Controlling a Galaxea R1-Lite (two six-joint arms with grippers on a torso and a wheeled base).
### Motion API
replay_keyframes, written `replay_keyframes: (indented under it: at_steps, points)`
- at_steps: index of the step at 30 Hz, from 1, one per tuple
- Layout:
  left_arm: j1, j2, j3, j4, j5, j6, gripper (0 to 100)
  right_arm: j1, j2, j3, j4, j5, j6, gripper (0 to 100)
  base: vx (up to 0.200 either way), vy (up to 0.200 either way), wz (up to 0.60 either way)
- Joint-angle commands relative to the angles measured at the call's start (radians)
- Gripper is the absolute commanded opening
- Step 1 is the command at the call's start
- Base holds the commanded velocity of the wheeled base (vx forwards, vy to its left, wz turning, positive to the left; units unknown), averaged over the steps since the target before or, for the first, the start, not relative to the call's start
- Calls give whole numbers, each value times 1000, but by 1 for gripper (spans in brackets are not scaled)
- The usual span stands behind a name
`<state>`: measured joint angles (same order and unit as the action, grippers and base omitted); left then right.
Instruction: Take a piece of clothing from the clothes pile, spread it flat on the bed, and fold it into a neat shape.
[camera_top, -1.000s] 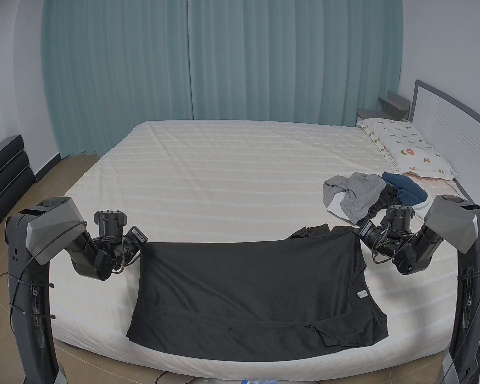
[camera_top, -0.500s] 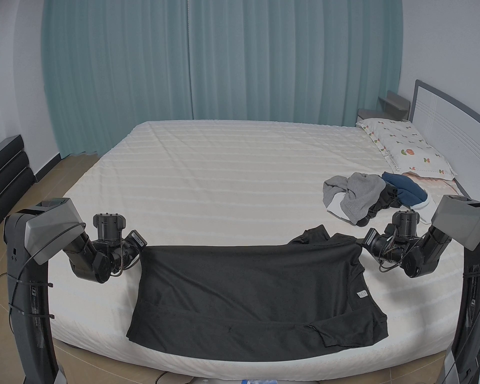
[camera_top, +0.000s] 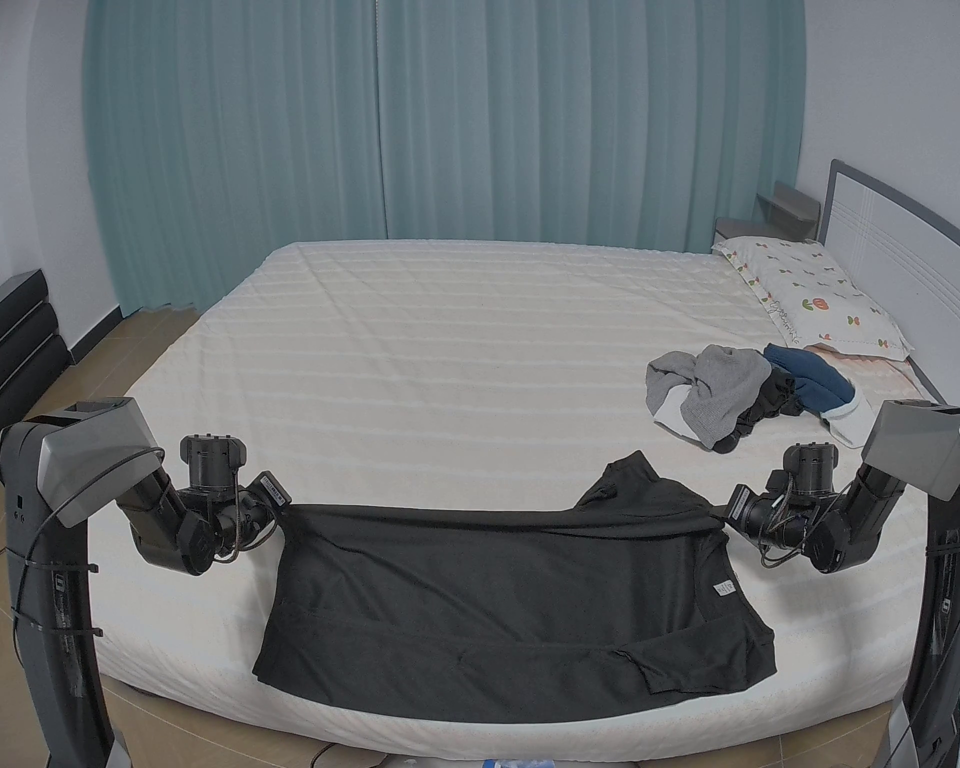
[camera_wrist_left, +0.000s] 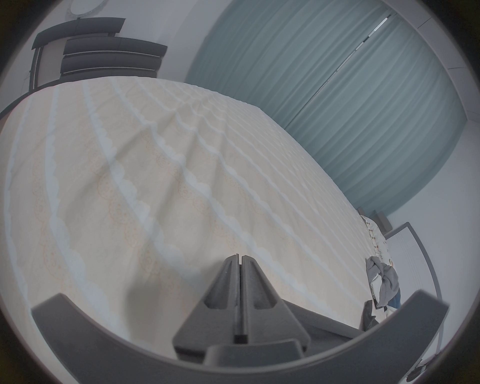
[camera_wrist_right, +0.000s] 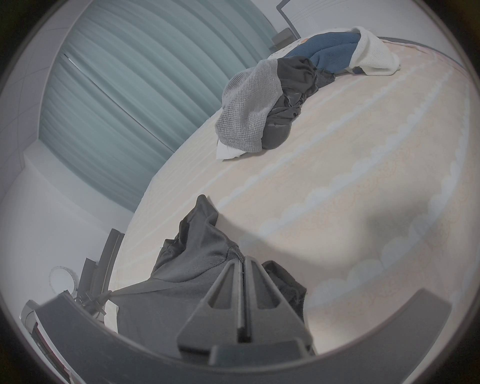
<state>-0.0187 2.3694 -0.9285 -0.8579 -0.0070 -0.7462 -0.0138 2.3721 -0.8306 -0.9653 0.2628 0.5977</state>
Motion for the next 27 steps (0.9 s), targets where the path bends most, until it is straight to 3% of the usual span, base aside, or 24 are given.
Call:
replay_keyframes:
  at_steps: [1,7,18,27]
  points:
    - [6,-30,19,0,-8,1,0,6,-8,18,-10,-2,-1,0,0,0,0]
    - [19,-76,74,0,-83,22,0,5,-59,53,-55,-2,10,0,0,0,0]
    - [34,-99,116,-6,-88,96,0,-6,-137,183,-96,24,11,0,0,0,0]
    - [60,-119,226,-56,-156,261,0,-8,-157,327,-174,42,-27,0,0,0,0]
